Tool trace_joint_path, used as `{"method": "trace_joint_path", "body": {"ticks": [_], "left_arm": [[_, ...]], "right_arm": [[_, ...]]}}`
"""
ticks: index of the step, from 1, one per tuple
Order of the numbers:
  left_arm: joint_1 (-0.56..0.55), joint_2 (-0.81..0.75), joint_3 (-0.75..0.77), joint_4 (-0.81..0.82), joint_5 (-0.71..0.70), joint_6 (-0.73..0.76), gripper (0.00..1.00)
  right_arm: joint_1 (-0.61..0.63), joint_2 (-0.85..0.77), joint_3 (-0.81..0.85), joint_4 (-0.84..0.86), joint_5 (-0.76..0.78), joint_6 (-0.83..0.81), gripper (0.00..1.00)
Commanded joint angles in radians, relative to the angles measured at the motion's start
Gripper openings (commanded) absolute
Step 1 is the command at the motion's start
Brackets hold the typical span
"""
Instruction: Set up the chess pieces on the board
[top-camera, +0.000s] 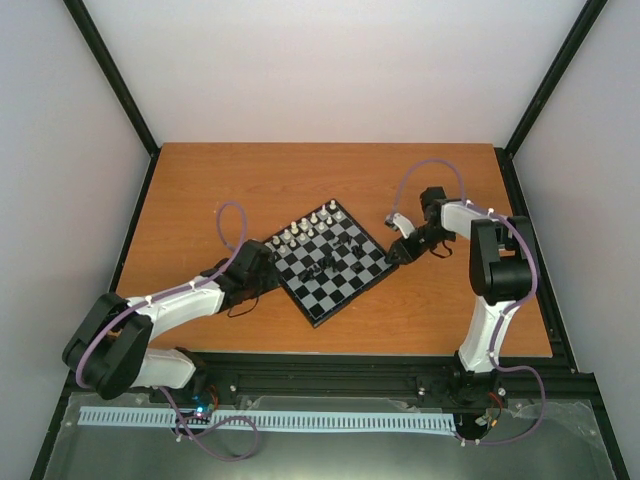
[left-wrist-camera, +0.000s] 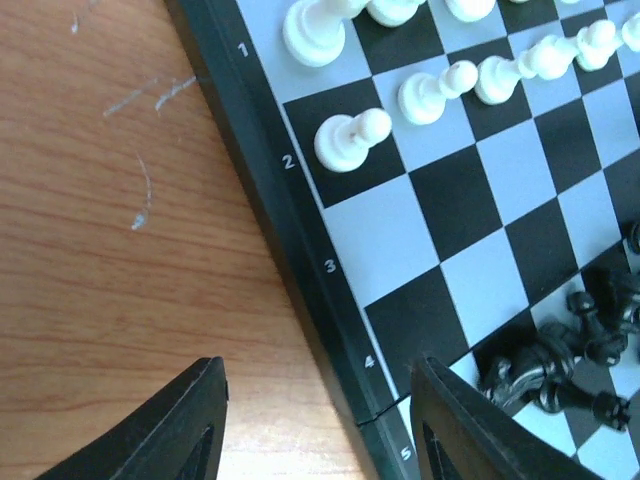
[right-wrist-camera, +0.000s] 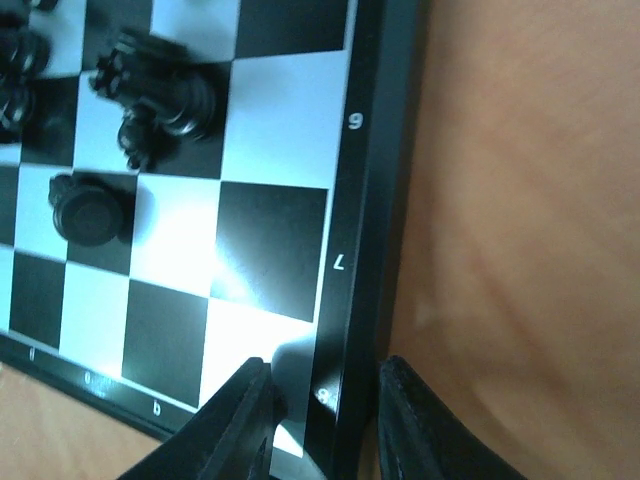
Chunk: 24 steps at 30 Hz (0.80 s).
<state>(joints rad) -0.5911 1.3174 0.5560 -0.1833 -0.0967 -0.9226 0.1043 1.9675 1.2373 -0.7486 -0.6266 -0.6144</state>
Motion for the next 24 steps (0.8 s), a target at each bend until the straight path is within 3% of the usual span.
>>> {"method": "trace_joint_path", "body": {"ticks": [1,7,16,24], "left_arm": [[-0.001,-0.004,0.029,0.008,-0.058,-0.016,0.55],[0.016,0.053,0.084,0.010,-0.040,-0.005,0.54],[0.020,0.135,0.107,0.046,-0.020,-0.043,0.45],[0.022,0.211,0.103,0.099,0.002,-0.056,0.41]], "right_arm": [[0.025,-0.049,-0.055,-0.100,-0.020,-0.081,0.27],[-0.013,-0.045,0.054,-0.095,-0.001,-0.009,0.28],[-0.010,0.148,0.262,-0.070,-0.052,0.109,0.30],[0.018,0.205,0.266,-0.071,-0.076,0.108,0.32]]}}
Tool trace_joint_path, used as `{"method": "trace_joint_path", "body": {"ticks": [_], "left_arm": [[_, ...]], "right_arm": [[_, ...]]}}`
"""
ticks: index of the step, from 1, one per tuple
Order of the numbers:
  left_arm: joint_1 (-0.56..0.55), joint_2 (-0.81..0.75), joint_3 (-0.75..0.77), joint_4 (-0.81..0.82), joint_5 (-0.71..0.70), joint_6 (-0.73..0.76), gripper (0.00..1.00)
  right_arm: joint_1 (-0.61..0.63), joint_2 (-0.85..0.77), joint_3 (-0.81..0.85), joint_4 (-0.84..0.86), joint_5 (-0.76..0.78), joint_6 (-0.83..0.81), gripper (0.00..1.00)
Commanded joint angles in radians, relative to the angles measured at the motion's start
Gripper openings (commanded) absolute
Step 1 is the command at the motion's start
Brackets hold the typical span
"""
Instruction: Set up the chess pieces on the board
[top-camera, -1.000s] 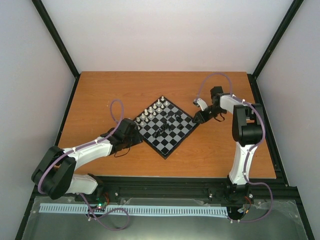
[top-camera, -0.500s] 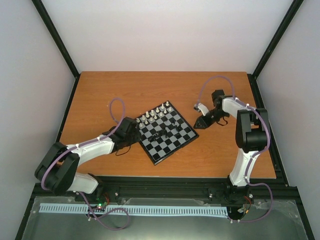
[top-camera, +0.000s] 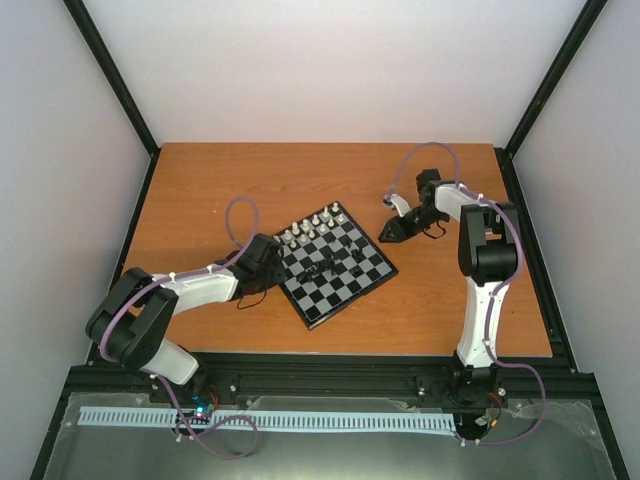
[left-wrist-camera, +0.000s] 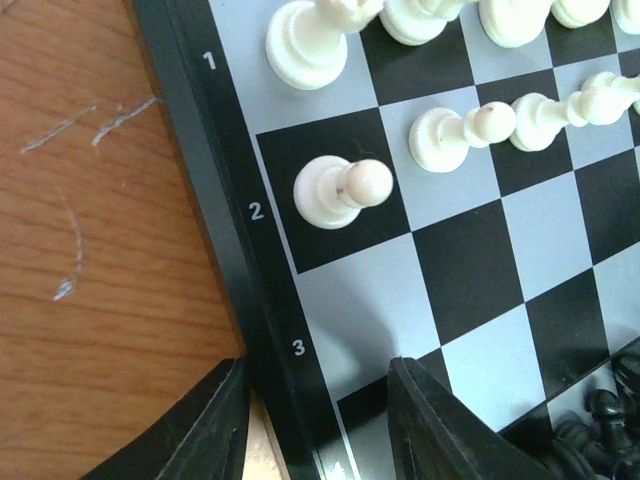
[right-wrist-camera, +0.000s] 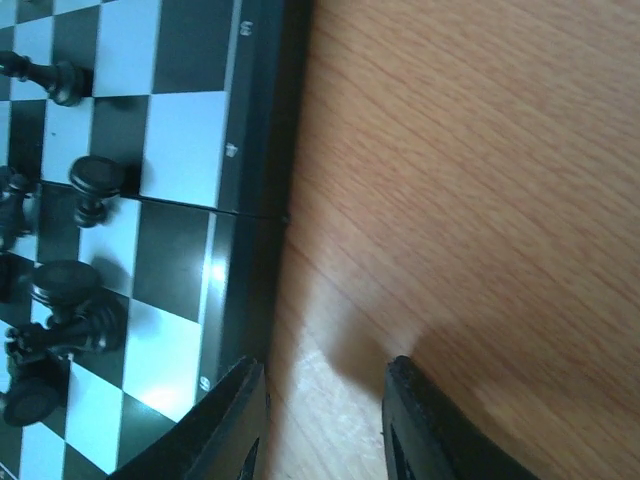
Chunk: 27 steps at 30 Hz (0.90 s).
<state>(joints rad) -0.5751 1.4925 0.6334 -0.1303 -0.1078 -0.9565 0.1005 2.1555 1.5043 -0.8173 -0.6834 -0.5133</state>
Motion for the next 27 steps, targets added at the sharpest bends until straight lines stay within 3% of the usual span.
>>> {"method": "trace_joint_path", "body": {"ticks": [1,27], "left_arm": [[0.006,0.047,0.027,0.052,0.017,-0.022,0.40],[-0.033,0.086,0.000,0.132,0.095,0.069,0.35]], "right_arm": [[0.025,0.018,-0.007,-0.003,-0.025,0.004,0.32],[0.084,-0.180,-0.380,0.007,-0.044,-0.114,0.28]]}}
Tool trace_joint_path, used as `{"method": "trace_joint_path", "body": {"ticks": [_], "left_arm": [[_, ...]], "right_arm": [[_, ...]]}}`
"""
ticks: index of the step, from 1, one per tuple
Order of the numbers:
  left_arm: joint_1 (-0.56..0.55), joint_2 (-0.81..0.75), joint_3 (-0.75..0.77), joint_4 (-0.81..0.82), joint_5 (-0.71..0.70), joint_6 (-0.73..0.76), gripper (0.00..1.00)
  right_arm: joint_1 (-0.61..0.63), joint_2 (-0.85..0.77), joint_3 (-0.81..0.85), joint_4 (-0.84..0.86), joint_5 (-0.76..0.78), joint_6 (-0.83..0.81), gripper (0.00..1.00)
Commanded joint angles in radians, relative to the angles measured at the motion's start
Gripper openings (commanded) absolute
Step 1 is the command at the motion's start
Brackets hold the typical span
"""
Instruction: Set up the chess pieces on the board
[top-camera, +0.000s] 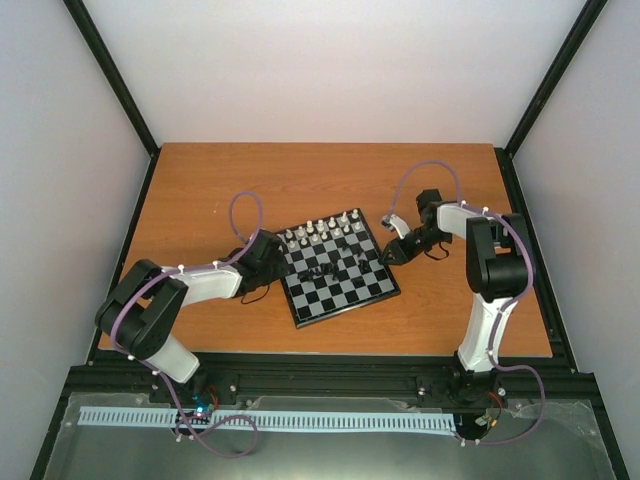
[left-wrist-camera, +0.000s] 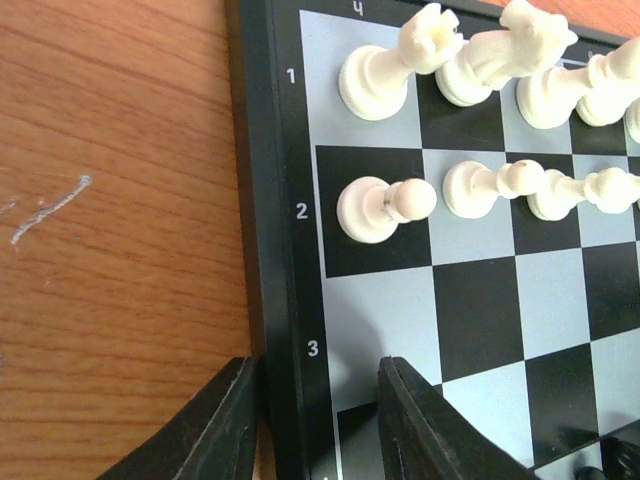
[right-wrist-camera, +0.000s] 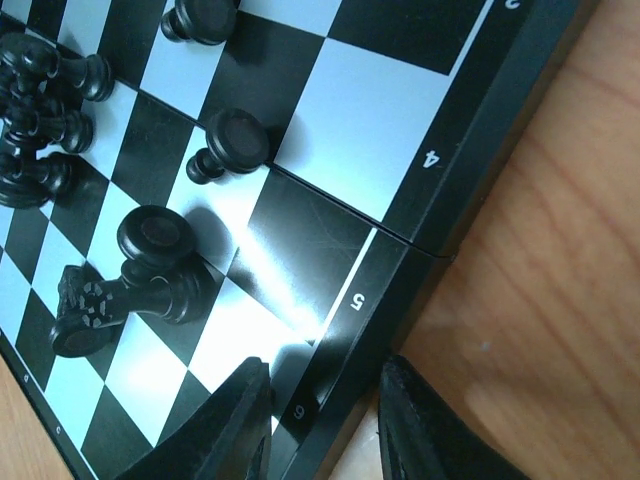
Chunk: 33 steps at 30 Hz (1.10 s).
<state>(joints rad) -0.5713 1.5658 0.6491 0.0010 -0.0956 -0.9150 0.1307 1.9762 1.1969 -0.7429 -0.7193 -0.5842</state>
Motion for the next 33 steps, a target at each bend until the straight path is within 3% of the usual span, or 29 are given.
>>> {"method": "trace_joint_path", "body": {"ticks": [1,15,23,27,33], "left_arm": [[-0.040,0.006,-0.021,-0.001,0.084,0.029,0.35],[-0.077,-0.042,-0.020,-0.016,0.153,0.110,0.34],[-0.099,-0.057,-0.010,-0.049,0.120,0.091,0.33],[-0.099,-0.125,0.014,-0.127,0.038,0.107,0.40],[-0.099,-0.284,0.126,-0.377,-0.107,0.173,0.58]], "right_arm": [[0.056,-0.011,-0.084,-0.073,-0.007,-0.048,0.28],[0.073,-0.134,-0.244,-0.111,0.040,-0.116,0.28],[0.071,-0.175,-0.281,-0.106,0.068,-0.123,0.28],[0.061,-0.182,-0.267,-0.109,0.068,-0.114,0.29],[-0.030,-0.251,-0.218,-0.154,0.084,-0.098,0.32]]}}
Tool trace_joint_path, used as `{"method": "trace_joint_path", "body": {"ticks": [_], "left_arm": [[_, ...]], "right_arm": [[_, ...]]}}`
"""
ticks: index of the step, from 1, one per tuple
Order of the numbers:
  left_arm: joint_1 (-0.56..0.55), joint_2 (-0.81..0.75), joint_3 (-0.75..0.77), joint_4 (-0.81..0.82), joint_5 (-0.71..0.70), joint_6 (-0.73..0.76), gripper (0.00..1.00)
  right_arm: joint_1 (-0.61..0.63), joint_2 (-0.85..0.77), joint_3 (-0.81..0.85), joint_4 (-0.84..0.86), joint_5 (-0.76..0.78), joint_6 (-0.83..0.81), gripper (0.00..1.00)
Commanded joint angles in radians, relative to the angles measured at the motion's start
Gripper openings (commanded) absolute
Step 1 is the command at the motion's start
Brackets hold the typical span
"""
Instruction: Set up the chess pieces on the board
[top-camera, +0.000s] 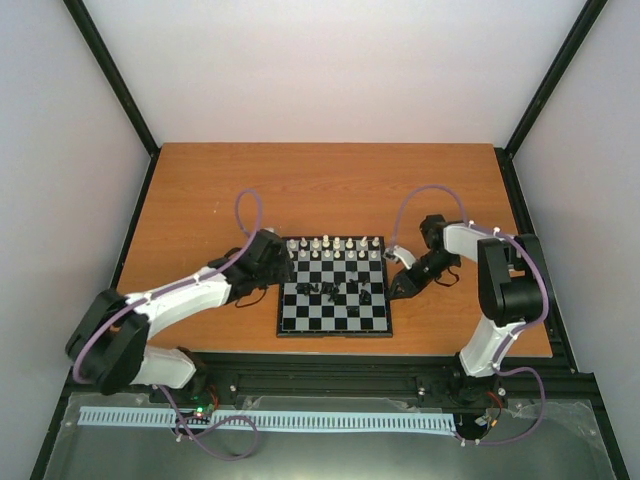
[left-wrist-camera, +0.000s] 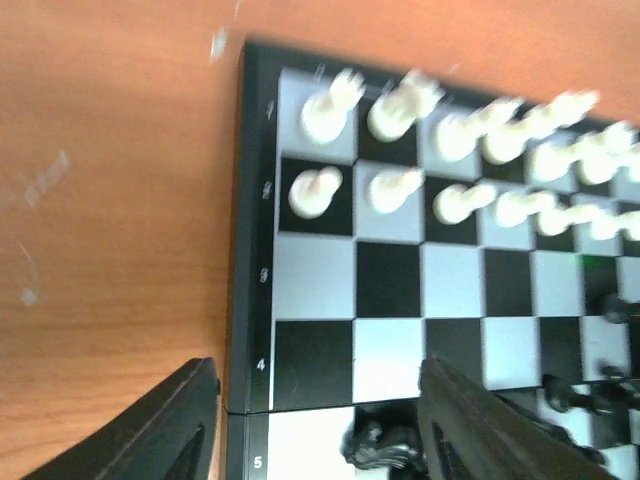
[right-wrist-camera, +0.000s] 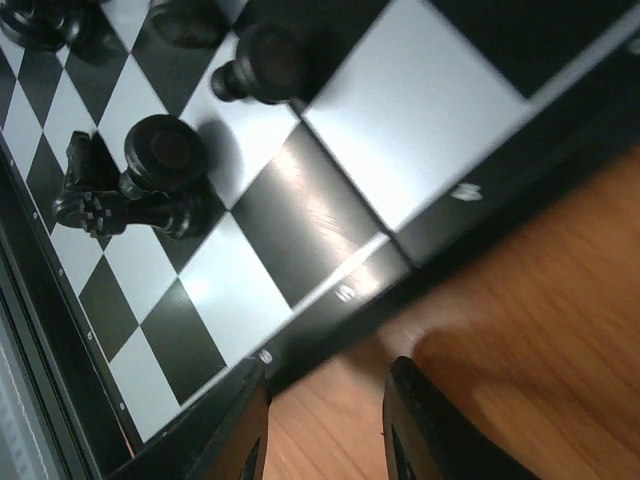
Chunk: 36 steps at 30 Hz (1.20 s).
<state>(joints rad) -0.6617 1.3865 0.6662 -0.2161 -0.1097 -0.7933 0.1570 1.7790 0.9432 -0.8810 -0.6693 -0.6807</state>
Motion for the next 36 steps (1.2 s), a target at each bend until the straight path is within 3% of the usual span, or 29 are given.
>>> {"method": "trace_joint_path", "body": {"ticks": [1,9,10,12,16,18,21,27,36], "left_arm": [[-0.009,-0.129,0.131,-0.197,-0.101,0.066,0.62],[-0.009,-0.246,0.387,-0.509,-0.126,0.316,0.82],[-0.009,-0.258,0.411,-0.529,-0.138,0.352,0.92],[-0.009,-0.282,0.439,-0.547,-0.152,0.416,0.99],[-0.009,-0.294,0.427,-0.544,-0.199,0.542,1.00],[-0.009,-0.316,0.363,-0.494,-0.270,0.525,1.00],[-0.007,-0.321,0.297,-0.401,-0.207,0.552,1.00],[-0.006,-0.238,0.383,-0.499,-0.237,0.519,1.00],[0.003,-0.305,0.347,-0.487,-0.324,0.512,1.00]], "right_arm": [[-0.072,-0.076,0.053,-0.026,0.033,0.001,0.32],[-0.097,-0.395,0.101,-0.037,0.027,0.054,0.40],[-0.097,-0.430,0.101,-0.022,0.018,0.074,0.41],[-0.097,-0.490,0.092,0.006,-0.017,0.103,0.42],[-0.097,-0.570,0.038,0.074,-0.077,0.156,0.43],[-0.097,-0.599,-0.006,0.116,-0.086,0.167,0.43],[-0.097,-0.623,-0.047,0.135,-0.052,0.151,0.44],[-0.097,-0.654,-0.070,0.153,-0.036,0.140,0.44],[-0.097,-0.647,-0.075,0.153,-0.052,0.125,0.44]]}}
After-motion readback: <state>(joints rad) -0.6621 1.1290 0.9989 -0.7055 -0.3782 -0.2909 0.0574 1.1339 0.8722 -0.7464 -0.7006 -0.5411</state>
